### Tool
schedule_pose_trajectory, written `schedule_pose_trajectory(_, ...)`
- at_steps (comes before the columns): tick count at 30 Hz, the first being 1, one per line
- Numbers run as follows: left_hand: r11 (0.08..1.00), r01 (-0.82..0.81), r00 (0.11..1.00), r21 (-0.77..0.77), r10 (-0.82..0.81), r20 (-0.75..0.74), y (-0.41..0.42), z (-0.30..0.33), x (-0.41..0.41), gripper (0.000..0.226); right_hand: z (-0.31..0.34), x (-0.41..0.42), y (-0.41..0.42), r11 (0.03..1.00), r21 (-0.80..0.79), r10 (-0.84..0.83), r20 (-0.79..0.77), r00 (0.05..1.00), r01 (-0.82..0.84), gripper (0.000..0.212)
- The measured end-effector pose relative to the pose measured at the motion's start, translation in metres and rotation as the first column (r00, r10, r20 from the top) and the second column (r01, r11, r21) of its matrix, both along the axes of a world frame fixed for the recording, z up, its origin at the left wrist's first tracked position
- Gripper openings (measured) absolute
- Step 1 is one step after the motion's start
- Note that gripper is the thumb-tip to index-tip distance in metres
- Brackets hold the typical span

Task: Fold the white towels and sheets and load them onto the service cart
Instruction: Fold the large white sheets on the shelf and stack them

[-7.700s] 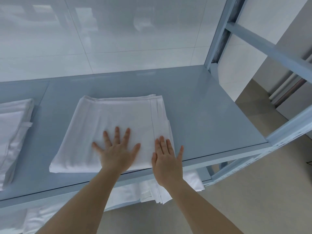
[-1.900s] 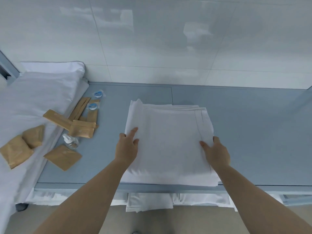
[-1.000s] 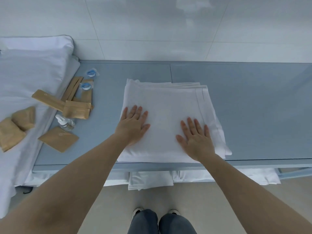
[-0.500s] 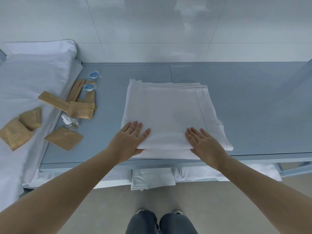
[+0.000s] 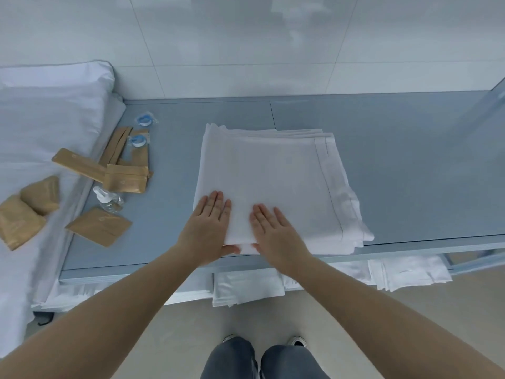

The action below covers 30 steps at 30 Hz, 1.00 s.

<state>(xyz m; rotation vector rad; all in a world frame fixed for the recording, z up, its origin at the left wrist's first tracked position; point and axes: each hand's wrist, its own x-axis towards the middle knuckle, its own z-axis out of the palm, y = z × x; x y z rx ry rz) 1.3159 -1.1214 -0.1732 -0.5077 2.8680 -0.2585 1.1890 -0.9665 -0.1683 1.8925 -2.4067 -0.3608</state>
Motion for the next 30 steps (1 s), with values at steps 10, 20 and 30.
schedule_pose_trajectory(10,0.991,-0.087,0.996,0.102,0.09,-0.026,0.001,-0.003,-0.001,0.121,-0.003,-0.07,0.094,0.966,-0.127,-0.222,0.042,0.974,0.225,0.064)
schedule_pose_trajectory(20,0.965,-0.176,0.981,0.195,0.188,-0.044,0.008,0.005,-0.005,0.127,-0.005,-0.136,0.073,0.73,0.262,-0.679,0.387,0.624,0.631,0.08)
schedule_pose_trajectory(30,0.964,-0.193,0.979,0.183,0.201,-0.027,0.01,0.007,-0.008,0.121,-0.012,-0.131,0.043,0.86,0.167,-0.51,0.32,0.798,0.482,0.072)
